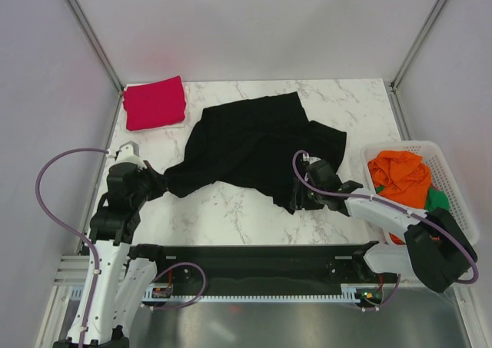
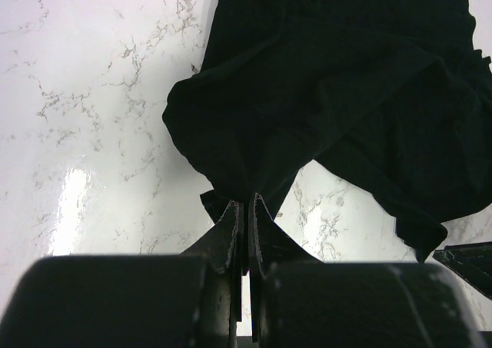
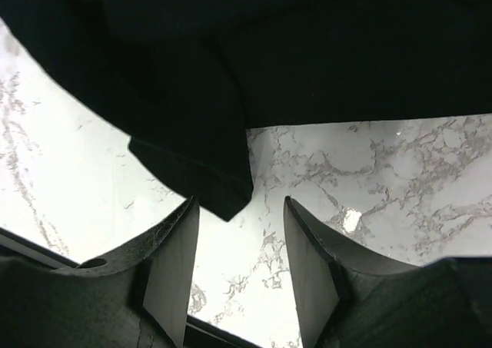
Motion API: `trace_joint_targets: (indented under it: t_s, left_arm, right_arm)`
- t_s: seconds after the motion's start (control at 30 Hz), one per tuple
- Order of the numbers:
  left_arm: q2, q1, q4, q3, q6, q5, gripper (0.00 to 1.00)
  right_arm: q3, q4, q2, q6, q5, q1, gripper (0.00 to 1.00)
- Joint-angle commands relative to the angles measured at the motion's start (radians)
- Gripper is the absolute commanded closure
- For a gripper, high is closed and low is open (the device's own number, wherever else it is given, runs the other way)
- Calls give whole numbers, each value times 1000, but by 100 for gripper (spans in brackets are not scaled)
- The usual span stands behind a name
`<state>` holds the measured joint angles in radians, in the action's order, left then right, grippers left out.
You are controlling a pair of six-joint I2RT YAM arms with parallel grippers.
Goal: Fold and stack the t-shirts
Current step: Flatten the tshirt out
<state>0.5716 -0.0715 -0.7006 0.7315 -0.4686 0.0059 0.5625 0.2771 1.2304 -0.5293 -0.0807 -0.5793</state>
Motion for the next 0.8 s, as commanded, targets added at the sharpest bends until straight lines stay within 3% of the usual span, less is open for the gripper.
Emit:
trace_joint_targets:
  t_s: [0.0, 0.17, 0.37, 0.43, 0.57, 0.77]
  left_arm:
    - [-13, 7, 39, 2, 24, -3, 98]
    - [-6, 7, 39, 0, 24, -27, 98]
    - [25, 7, 39, 2, 28, -24, 98]
    - [42, 7, 39, 8, 30, -21, 98]
    - [42, 7, -14, 84, 35, -15, 98]
    - [88, 7, -161, 446, 13, -92, 98]
  right_arm:
    - [-16, -85, 58, 26, 18, -7, 47]
    - [-10, -134, 144, 40, 9, -7, 63]
    - [-12, -150, 132, 25, -5, -14, 82]
    - [14, -106, 110, 23, -5, -13, 100]
    - [118, 69, -5, 22, 45, -13, 100]
    - [475, 407, -140, 72, 226, -11, 100]
